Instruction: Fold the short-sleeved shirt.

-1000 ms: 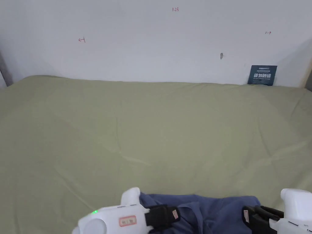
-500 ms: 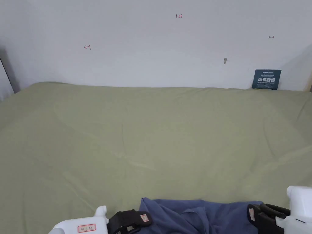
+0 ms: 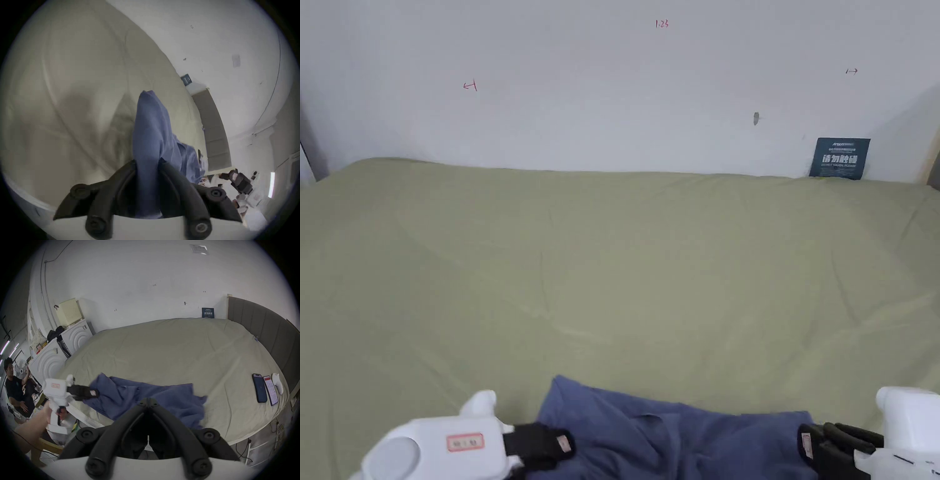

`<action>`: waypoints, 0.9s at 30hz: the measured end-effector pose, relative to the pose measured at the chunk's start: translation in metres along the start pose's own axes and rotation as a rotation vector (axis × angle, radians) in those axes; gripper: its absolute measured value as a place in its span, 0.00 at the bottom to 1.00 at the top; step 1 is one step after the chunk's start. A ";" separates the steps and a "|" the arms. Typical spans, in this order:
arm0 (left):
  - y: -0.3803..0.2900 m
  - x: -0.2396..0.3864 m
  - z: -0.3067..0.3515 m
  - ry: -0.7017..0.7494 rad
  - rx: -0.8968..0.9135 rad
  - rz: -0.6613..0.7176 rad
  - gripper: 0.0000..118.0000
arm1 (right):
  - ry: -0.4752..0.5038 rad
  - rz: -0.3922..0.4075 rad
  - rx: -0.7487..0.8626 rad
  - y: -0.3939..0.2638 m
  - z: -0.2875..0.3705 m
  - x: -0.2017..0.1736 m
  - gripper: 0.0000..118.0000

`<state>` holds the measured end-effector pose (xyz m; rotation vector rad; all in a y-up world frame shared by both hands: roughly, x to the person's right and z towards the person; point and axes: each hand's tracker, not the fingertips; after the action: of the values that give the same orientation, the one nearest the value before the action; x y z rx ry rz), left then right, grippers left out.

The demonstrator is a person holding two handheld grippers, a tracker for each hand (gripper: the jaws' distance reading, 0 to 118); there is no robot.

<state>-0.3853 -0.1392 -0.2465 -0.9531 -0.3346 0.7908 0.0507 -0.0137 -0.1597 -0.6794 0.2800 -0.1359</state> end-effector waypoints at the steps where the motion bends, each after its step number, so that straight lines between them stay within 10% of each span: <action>1: 0.008 0.002 0.014 0.033 0.014 -0.023 0.12 | 0.001 -0.001 -0.001 0.000 0.000 0.000 0.01; 8: 0.033 0.037 0.087 0.409 0.062 -0.272 0.12 | 0.018 -0.008 -0.005 0.000 -0.006 -0.003 0.00; 22: -0.044 0.144 -0.044 0.128 -0.189 -0.485 0.12 | -0.013 -0.021 0.007 -0.001 0.008 0.008 0.00; 24: -0.055 0.140 -0.062 0.104 -0.212 -0.459 0.35 | -0.023 -0.028 0.007 -0.002 0.009 0.012 0.01; 25: -0.059 0.137 -0.067 0.072 -0.209 -0.416 0.63 | -0.028 -0.030 0.005 -0.002 0.009 0.013 0.01; 27: -0.062 0.126 -0.068 -0.066 -0.222 -0.286 0.64 | -0.037 -0.031 -0.001 -0.004 0.009 0.016 0.01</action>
<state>-0.2321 -0.1083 -0.2430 -1.0585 -0.6118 0.5304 0.0682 -0.0145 -0.1537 -0.6869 0.2340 -0.1523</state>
